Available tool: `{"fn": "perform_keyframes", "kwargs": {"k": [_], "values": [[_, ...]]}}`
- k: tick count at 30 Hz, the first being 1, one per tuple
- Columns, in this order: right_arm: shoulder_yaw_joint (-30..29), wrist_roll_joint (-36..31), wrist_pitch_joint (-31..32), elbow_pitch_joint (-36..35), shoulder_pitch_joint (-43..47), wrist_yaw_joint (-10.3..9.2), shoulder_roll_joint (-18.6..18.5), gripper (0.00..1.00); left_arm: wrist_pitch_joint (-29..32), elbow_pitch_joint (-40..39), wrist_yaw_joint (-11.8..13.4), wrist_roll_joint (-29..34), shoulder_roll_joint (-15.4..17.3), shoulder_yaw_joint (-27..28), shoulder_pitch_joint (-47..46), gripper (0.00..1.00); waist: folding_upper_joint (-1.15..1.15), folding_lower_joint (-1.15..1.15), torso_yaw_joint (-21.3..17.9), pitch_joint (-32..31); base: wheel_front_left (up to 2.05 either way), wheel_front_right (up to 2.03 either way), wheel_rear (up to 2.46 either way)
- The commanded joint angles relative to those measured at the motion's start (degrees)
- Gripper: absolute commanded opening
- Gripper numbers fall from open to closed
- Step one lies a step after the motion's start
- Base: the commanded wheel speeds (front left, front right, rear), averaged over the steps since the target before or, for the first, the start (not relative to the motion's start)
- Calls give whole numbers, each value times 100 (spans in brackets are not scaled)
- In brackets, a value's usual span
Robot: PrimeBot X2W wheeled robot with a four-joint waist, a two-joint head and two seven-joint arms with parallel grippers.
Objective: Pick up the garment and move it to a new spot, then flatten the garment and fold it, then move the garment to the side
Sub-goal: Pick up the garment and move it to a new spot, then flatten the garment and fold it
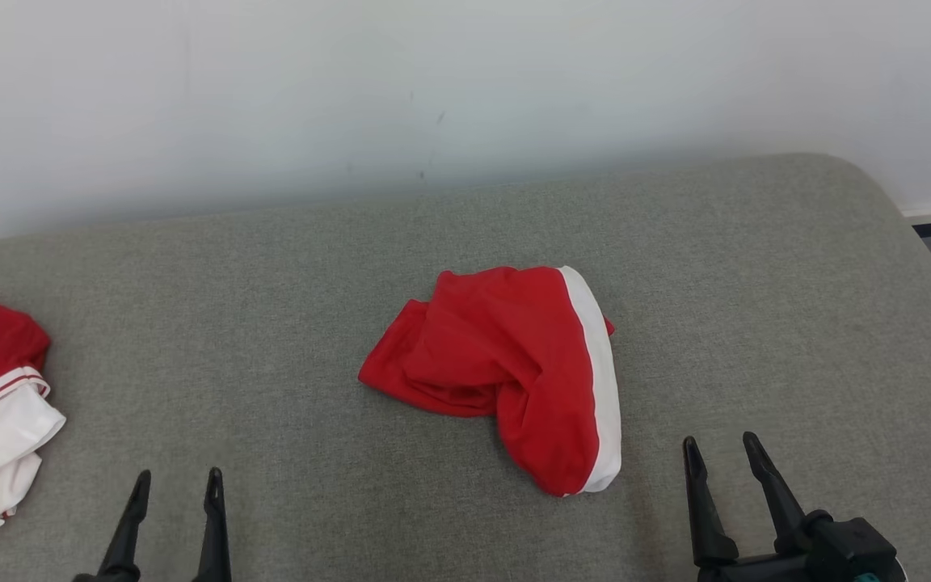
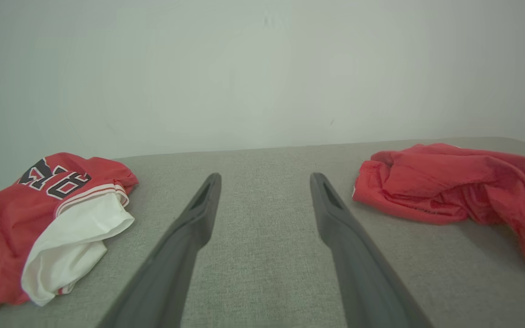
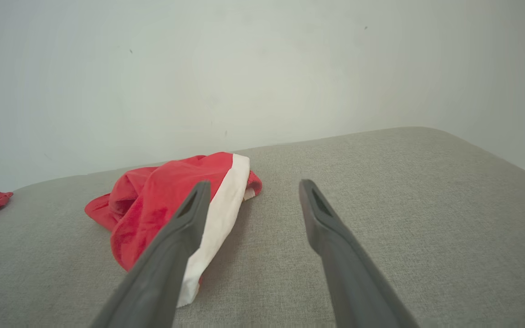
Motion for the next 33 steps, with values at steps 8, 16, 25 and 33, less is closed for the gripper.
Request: {"fn": "perform_keyframes", "kwargs": {"k": [8,16,25,33], "values": [[21,-41,-3,76,121,-12,6,100,-19,170,-117,173,-179,40,173,100,0,0,140,-64,0,0,0],[45,-67,-3,166,158,-12,6,100,-19,256,-137,264,-270,161,220,100,0,0,198,-79,0,0,0],[45,-74,-3,181,181,-12,6,100,-19,305,-157,310,-317,240,198,100,0,0,230,-69,0,0,0],[57,-76,-3,173,167,-12,6,100,-20,326,-148,329,-336,291,174,100,0,0,234,-72,0,0,0]]}}
